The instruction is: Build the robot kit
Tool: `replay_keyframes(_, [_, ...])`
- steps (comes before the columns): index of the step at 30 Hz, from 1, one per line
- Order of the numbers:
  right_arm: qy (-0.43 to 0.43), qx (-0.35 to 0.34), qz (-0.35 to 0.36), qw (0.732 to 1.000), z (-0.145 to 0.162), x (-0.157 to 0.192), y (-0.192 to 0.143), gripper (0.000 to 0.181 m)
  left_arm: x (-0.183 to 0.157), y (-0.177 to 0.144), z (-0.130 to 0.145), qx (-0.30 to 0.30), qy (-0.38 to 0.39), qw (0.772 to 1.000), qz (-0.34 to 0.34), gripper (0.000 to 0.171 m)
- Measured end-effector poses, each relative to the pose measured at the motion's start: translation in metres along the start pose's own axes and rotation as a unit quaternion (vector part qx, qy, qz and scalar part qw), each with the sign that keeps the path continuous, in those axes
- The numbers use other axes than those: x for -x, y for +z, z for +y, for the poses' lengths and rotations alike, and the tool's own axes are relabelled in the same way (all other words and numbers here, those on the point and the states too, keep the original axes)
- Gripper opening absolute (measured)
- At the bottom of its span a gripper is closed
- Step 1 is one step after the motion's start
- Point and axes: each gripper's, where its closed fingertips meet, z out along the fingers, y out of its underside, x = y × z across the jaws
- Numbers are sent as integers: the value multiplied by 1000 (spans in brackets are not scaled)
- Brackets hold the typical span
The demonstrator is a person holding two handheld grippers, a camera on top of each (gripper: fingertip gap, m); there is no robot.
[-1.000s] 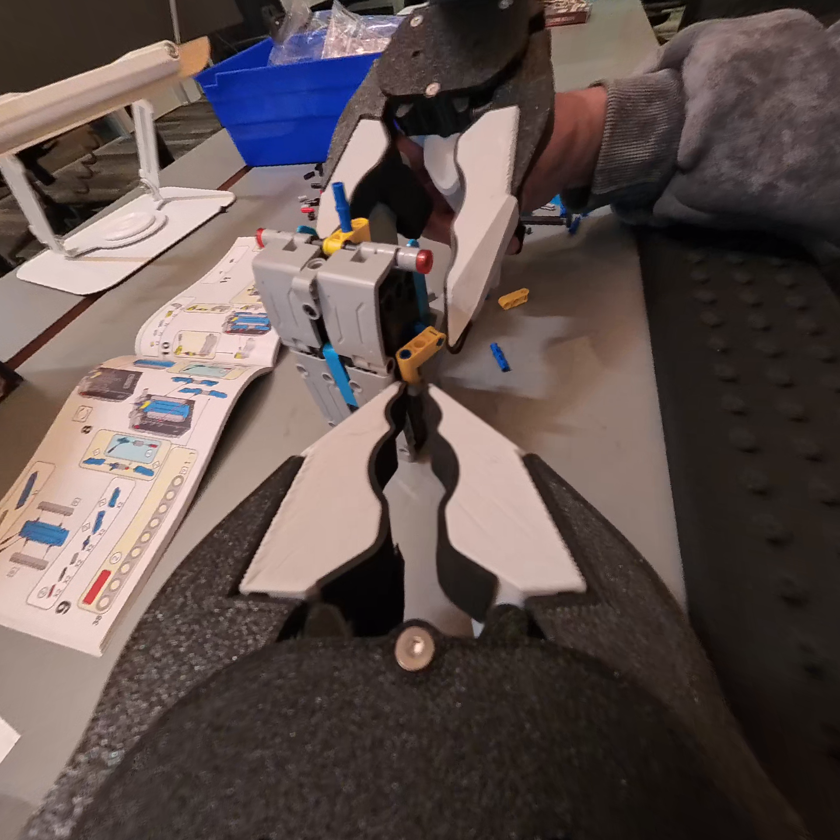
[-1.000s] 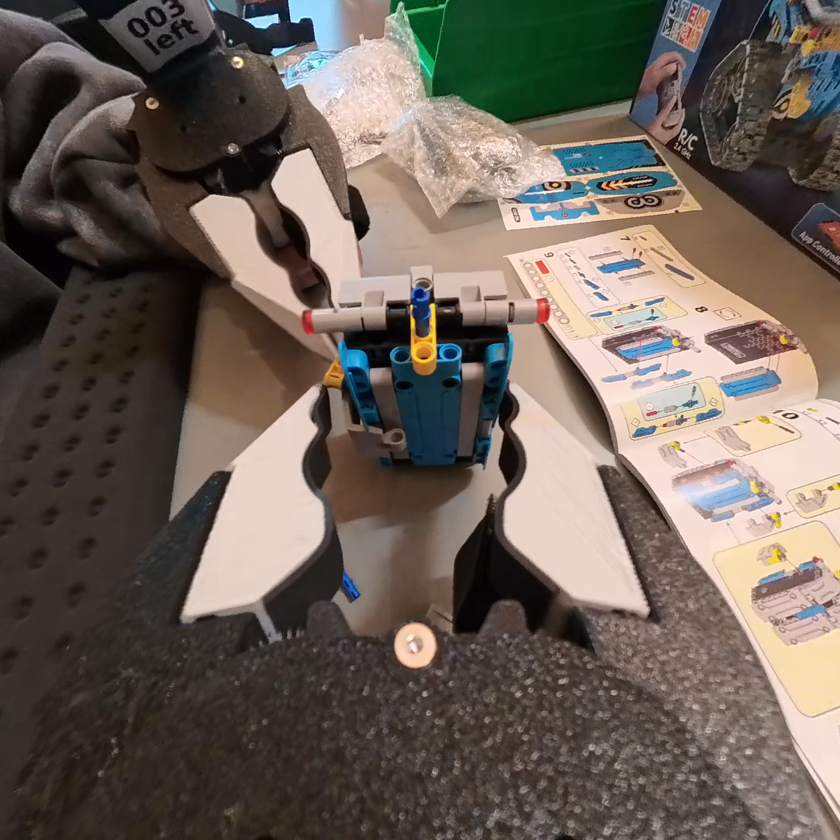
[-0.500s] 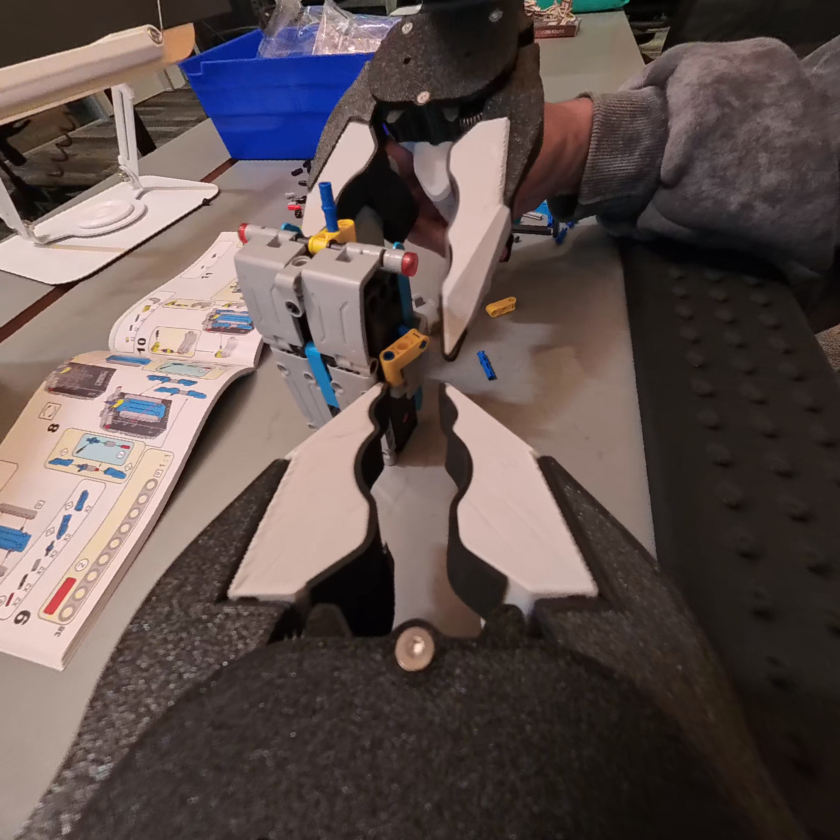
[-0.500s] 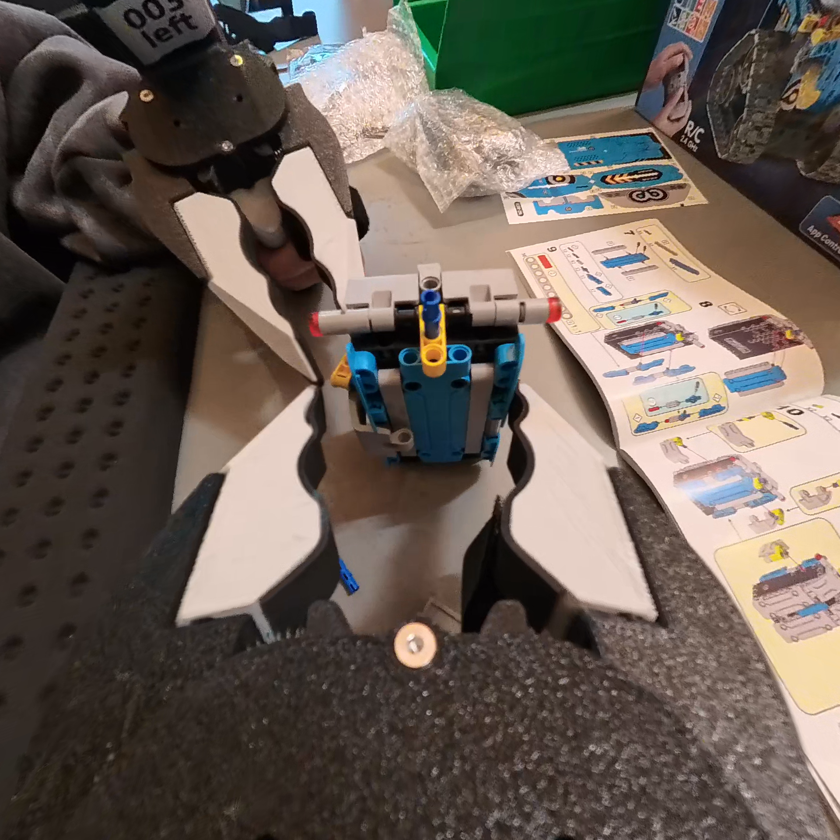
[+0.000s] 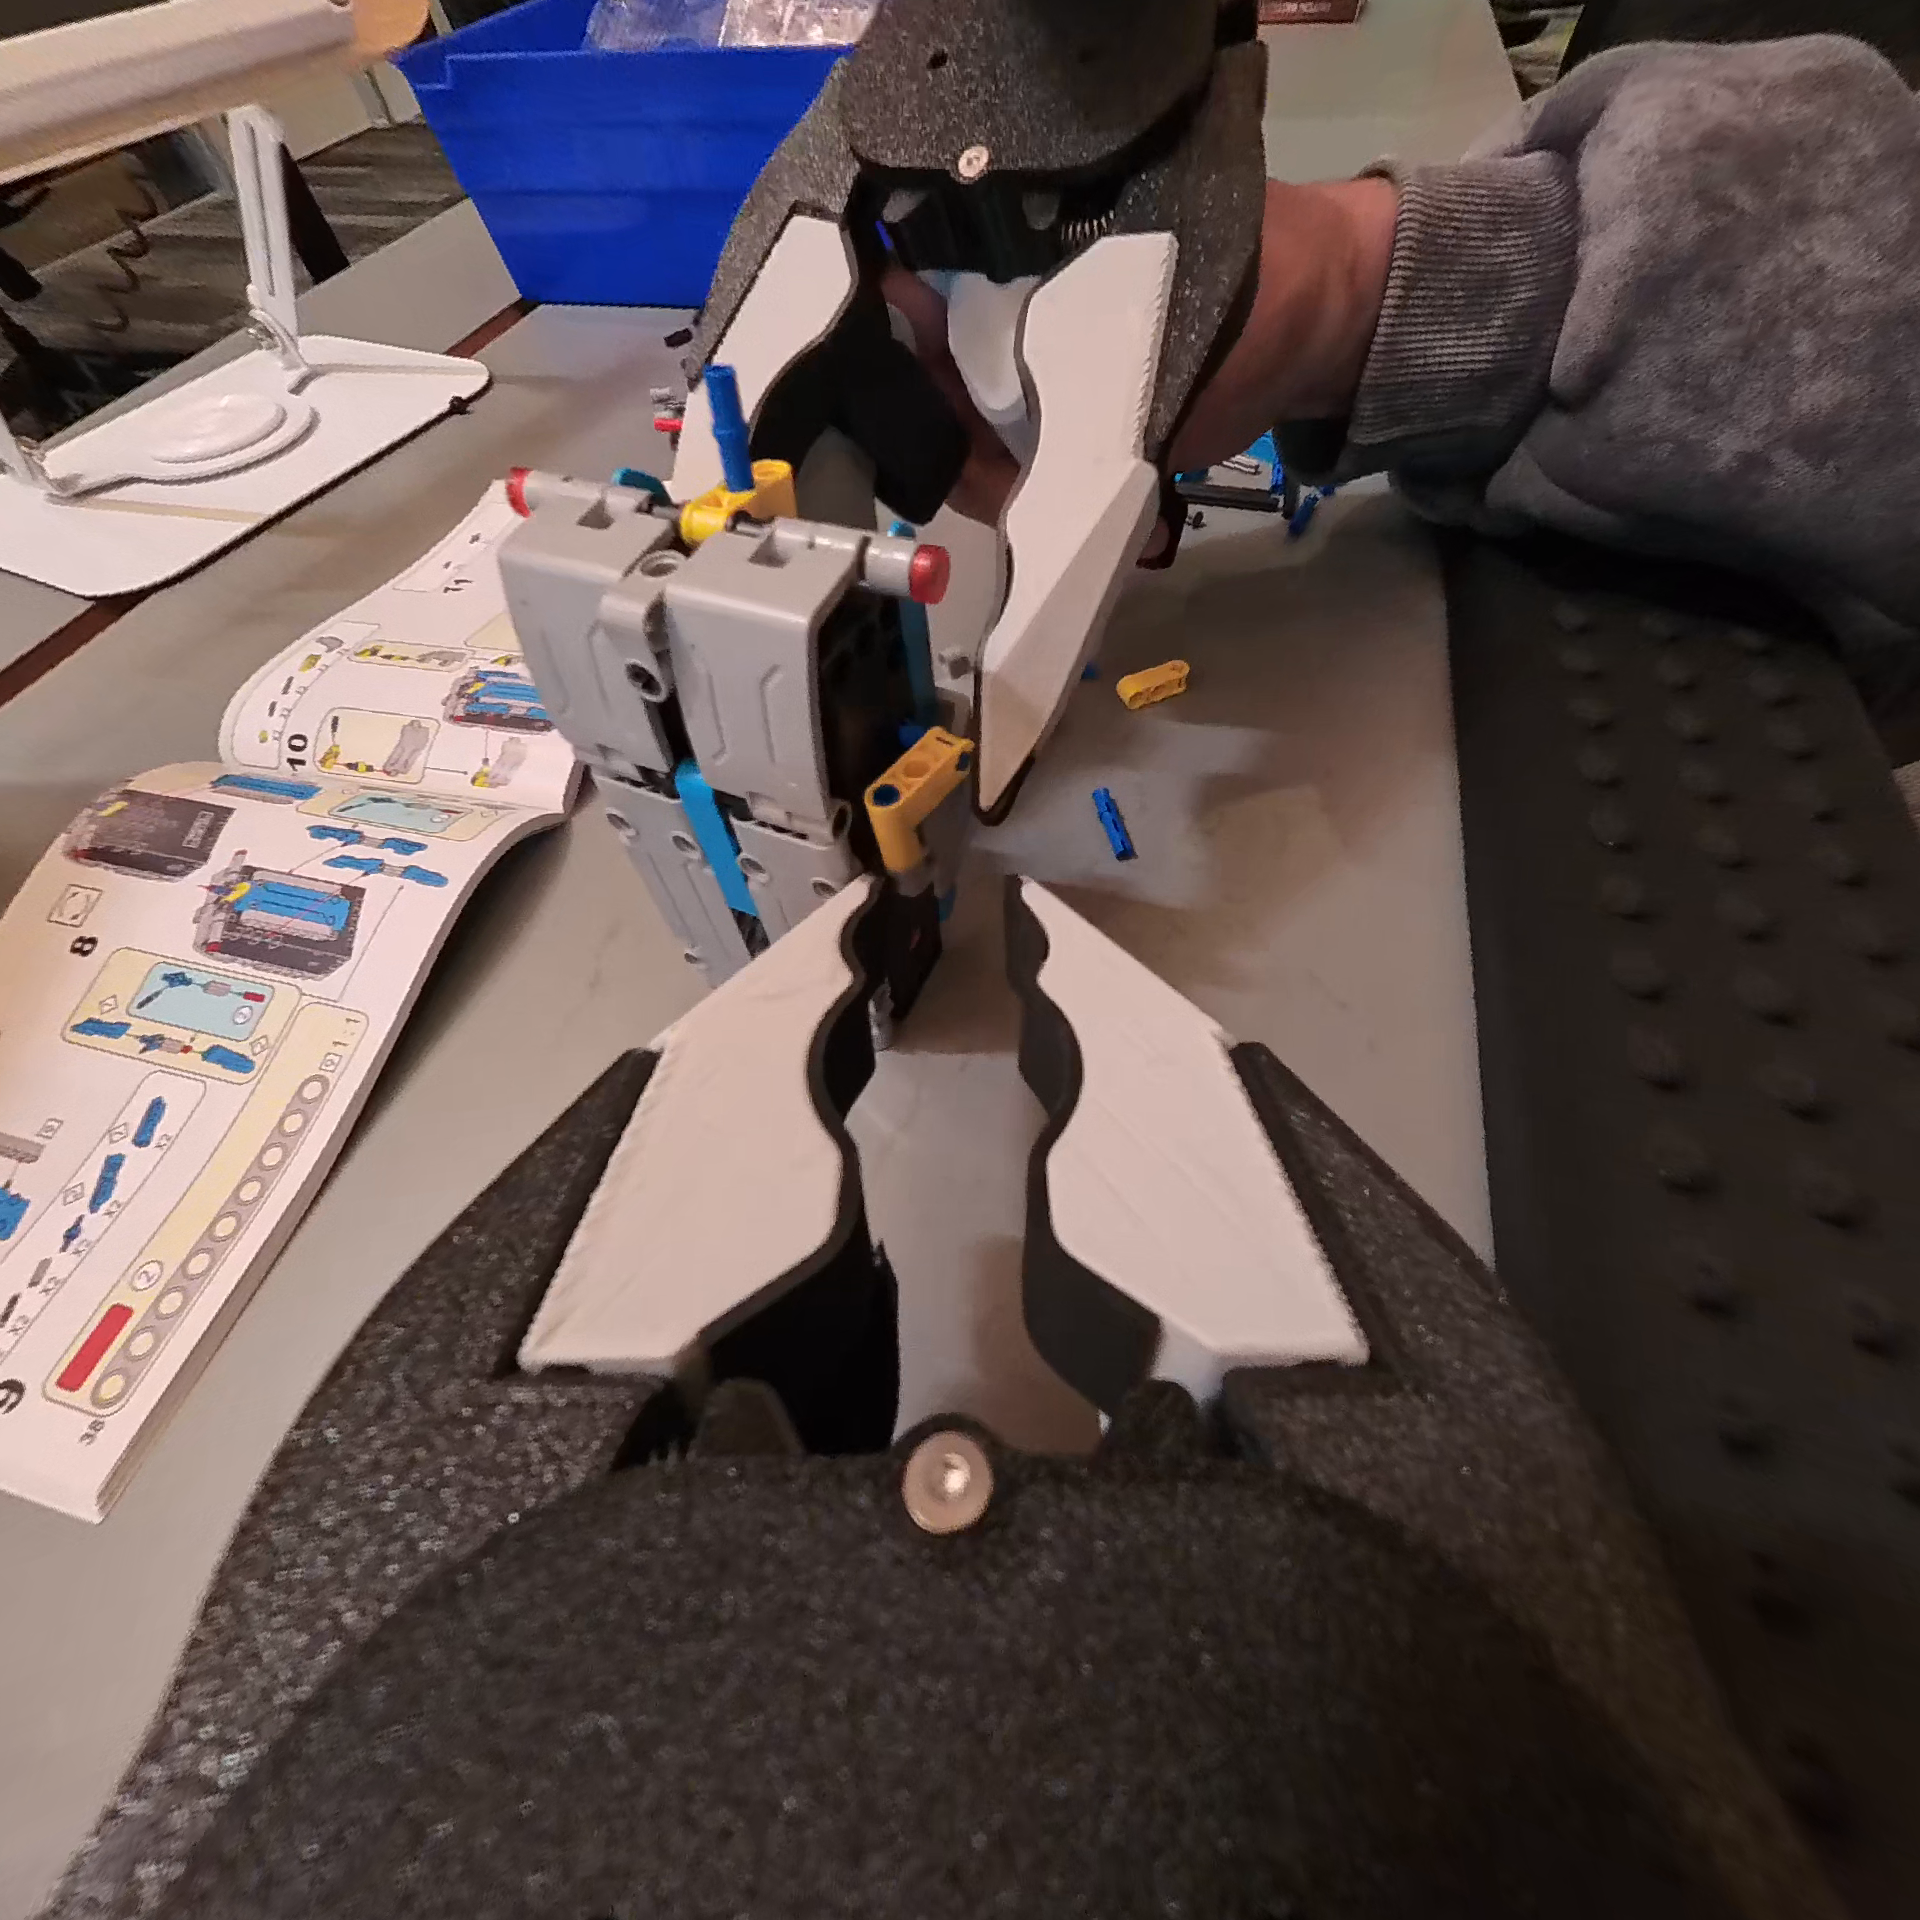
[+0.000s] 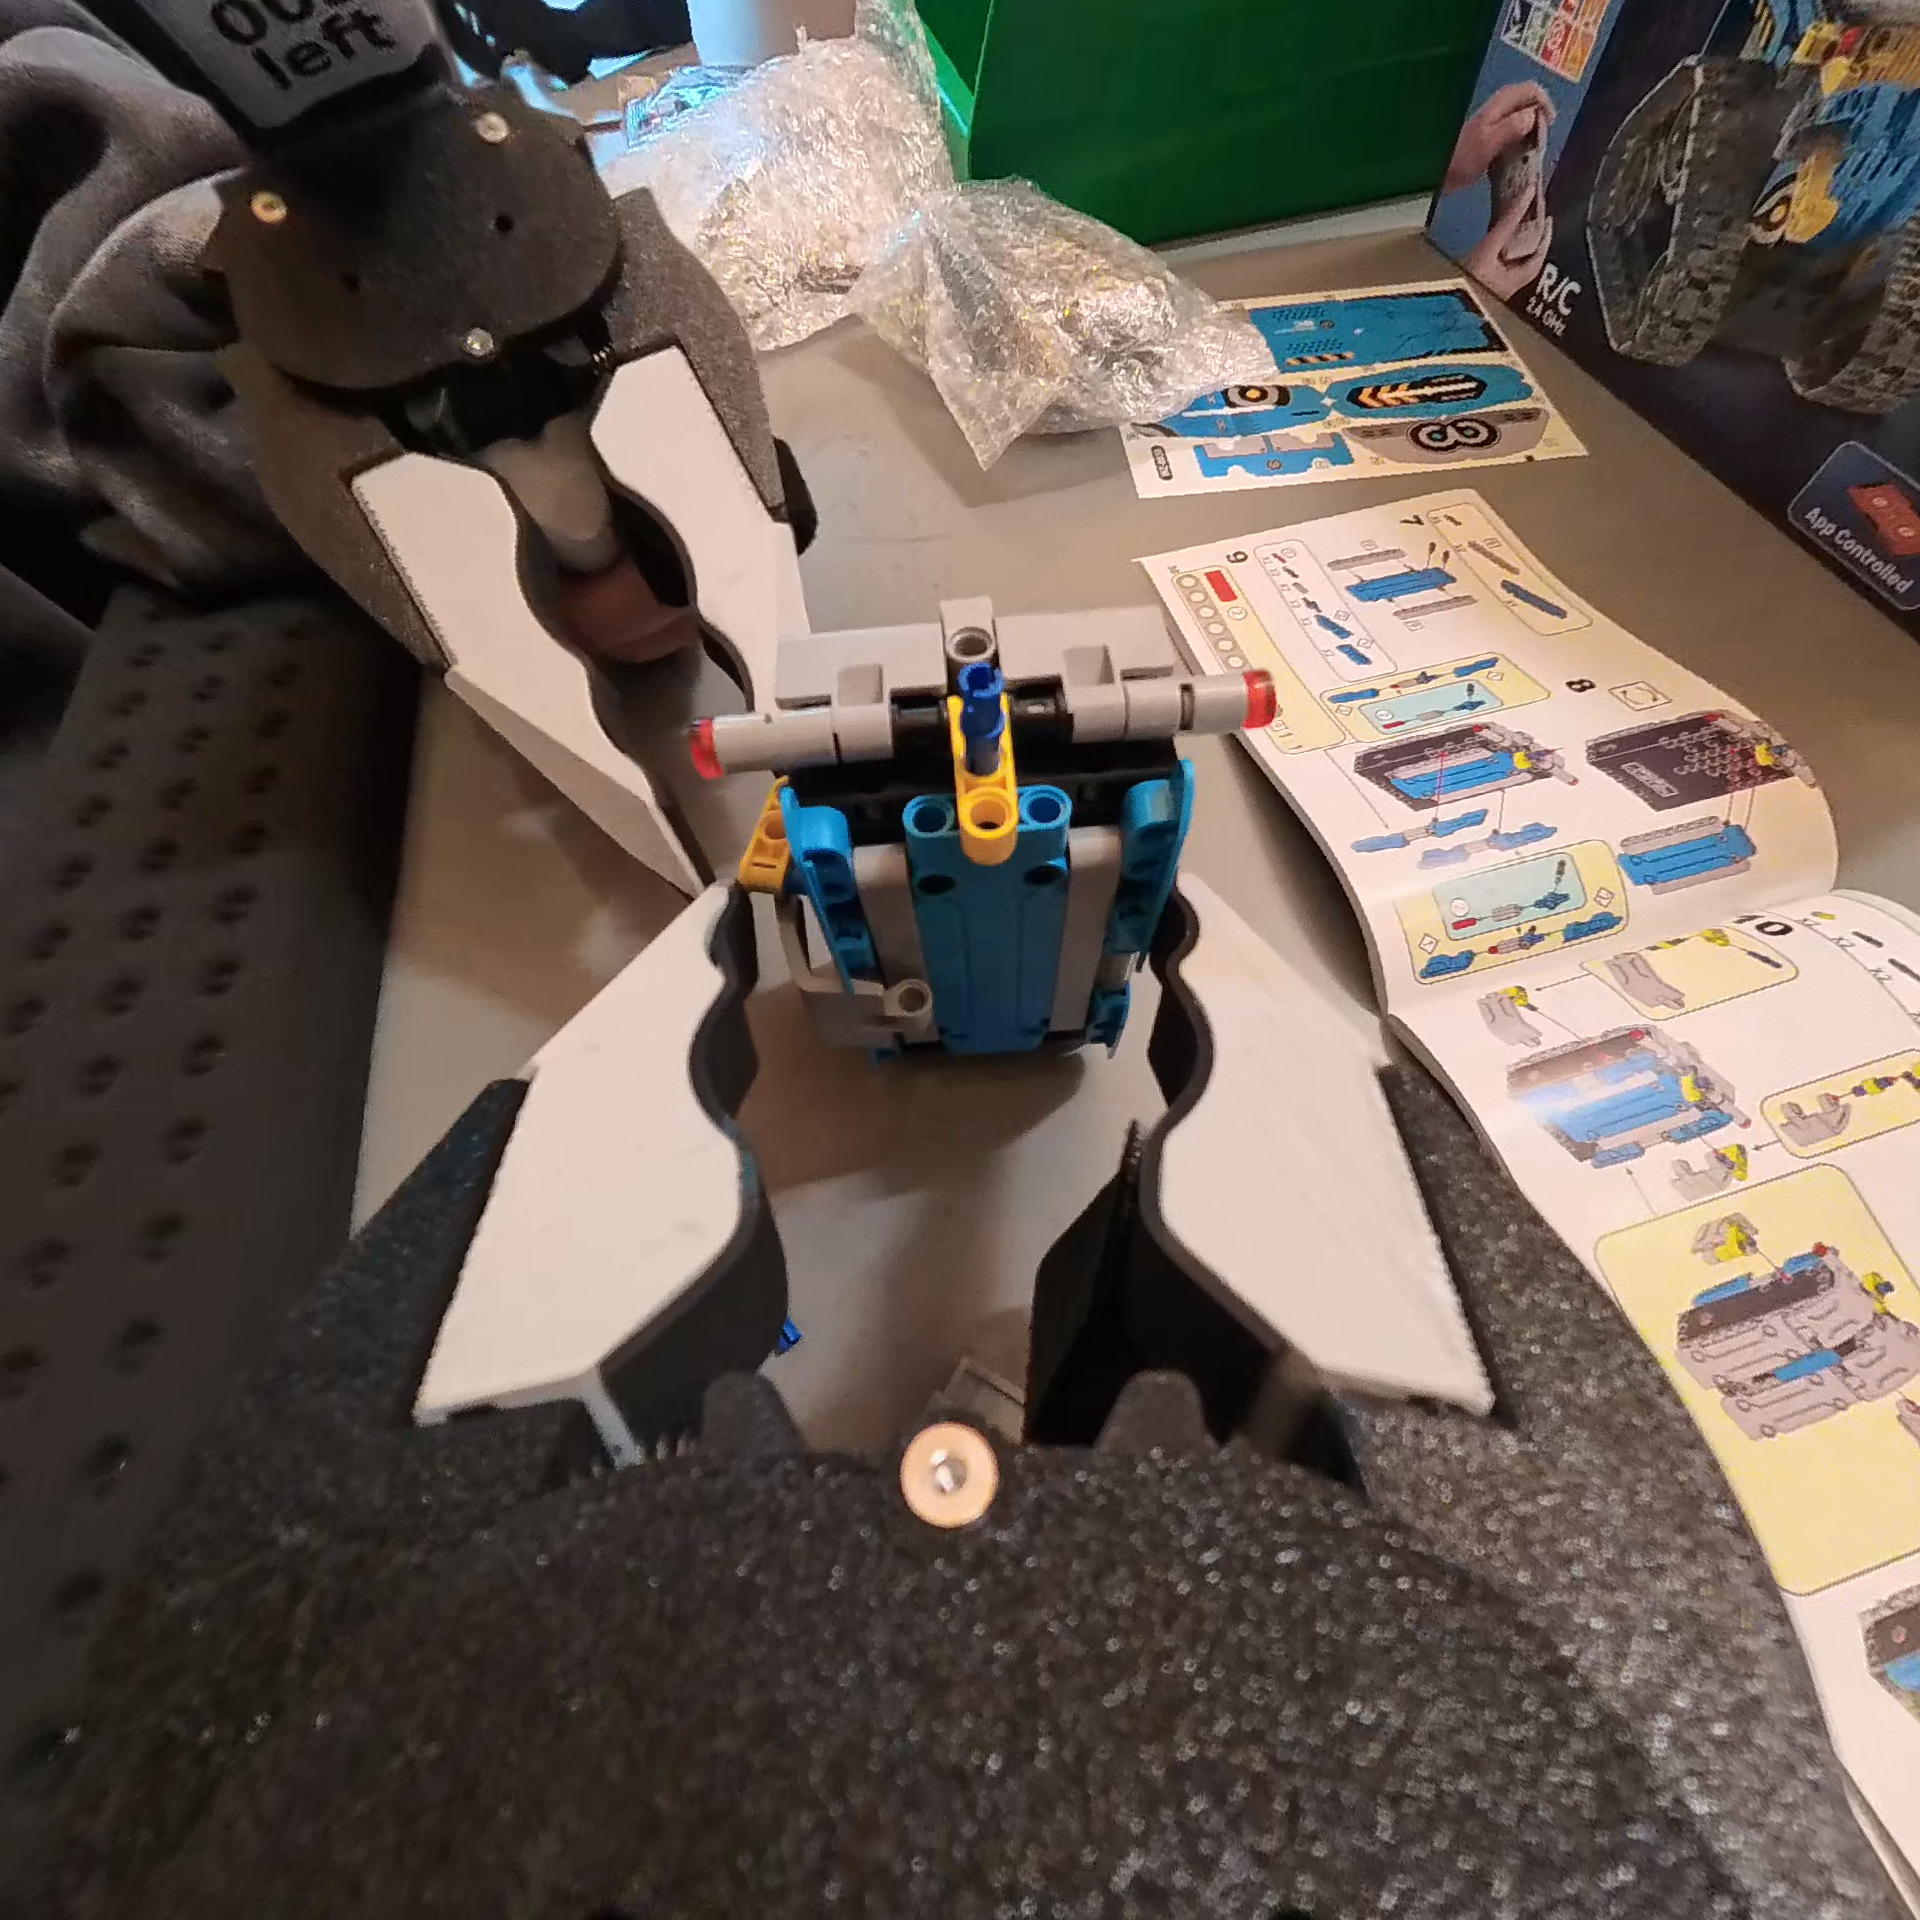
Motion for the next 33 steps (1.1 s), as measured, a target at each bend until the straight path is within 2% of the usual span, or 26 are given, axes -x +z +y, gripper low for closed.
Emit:
replay_keyframes(7, [-5,-5,-21,1000,1,5,-1,77,-7,-4,-10,-32,-36,997,52,21])
replay_keyframes(8, [-3,-8,-24,1000,0,6,-1,66,-10,-5,-16,-50,-41,996,62,23])
replay_keyframes(9, [3,-10,-29,1000,0,7,0,65,-9,-5,-18,-55,-46,996,61,22])
replay_keyframes(11, [4,-12,-21,1000,-1,4,1,65,1,-3,-15,-48,-39,997,34,8])
replay_keyframes(13, [1,-11,-1,1000,-1,0,2,66,5,-2,-14,-42,-45,998,31,8])
replay_keyframes(21, [8,-7,-7,1000,1,2,2,69,2,-4,-12,-33,-7,999,37,7])
replay_keyframes(24, [3,1,13,1000,5,-2,-3,83,-1,-9,-13,-35,9,998,42,7])
replay_keyframes(25, [3,-4,19,1000,5,-2,-8,82,-3,-11,-15,-37,14,998,46,7])
replay_keyframes(30, [-14,-50,72,996,-10,13,-38,61,-4,-17,-16,-45,28,997,47,7])
replay_keyframes(33, [-22,-49,65,996,-11,39,-40,49,-12,-18,-13,-43,51,996,63,7])
